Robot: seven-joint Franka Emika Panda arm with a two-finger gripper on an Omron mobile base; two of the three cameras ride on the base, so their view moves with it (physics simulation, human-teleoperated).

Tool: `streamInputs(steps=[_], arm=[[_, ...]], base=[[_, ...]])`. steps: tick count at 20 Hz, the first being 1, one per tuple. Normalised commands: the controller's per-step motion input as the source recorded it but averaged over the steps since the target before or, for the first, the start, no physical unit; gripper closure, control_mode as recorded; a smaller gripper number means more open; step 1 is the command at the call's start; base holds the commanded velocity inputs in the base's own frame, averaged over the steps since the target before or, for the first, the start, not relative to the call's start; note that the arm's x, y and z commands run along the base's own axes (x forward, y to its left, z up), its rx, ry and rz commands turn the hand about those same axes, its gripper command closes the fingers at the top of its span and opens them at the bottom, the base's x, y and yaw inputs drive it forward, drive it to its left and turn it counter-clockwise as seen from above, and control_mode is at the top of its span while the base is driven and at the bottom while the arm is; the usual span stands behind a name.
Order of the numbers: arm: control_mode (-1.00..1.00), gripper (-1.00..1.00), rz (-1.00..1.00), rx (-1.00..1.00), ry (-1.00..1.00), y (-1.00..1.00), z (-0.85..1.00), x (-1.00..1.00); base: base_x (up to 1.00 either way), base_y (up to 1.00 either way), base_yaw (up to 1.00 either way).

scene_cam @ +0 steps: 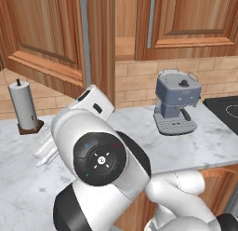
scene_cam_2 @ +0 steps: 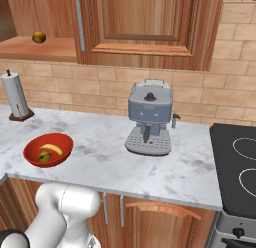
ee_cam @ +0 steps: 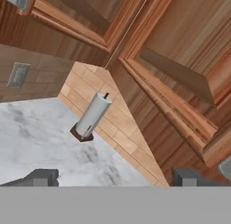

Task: Open the cabinet. Pick the banana and pear from the cabinet and place them into the bowl. Then close the cabinet.

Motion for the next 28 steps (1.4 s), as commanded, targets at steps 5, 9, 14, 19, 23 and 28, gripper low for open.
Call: streamInputs(steps=[5,9,14,19,23,28], arm=[[-1.00,-1.00,0.00,-0.02,0.00,0.12,0.12,0.41],[-1.00,-1.00,0.00,-0.04,0.00,0.18,0.21,0.41],[-1.00,-1.00,-0.02,-0.04,0.02,0.13,0.17,0.41],[-1.00,-1.00,-0.06,-0.04,0.10,0.09,0.01,0.45],[-1.00,-1.00,-0.07,-0.05,0.05,0.01,0.00,0.40],[-1.00,-1.00,-0.04,-0.04,0.00,0.00,0.00,0.37]], base=[[0.00,0.00,0.00],[0.00,0.00,0.00],[0.00,0.00,0.00],[0.00,0.00,0.00],[0.00,0.00,0.00],[0.00,0.00,0.00]])
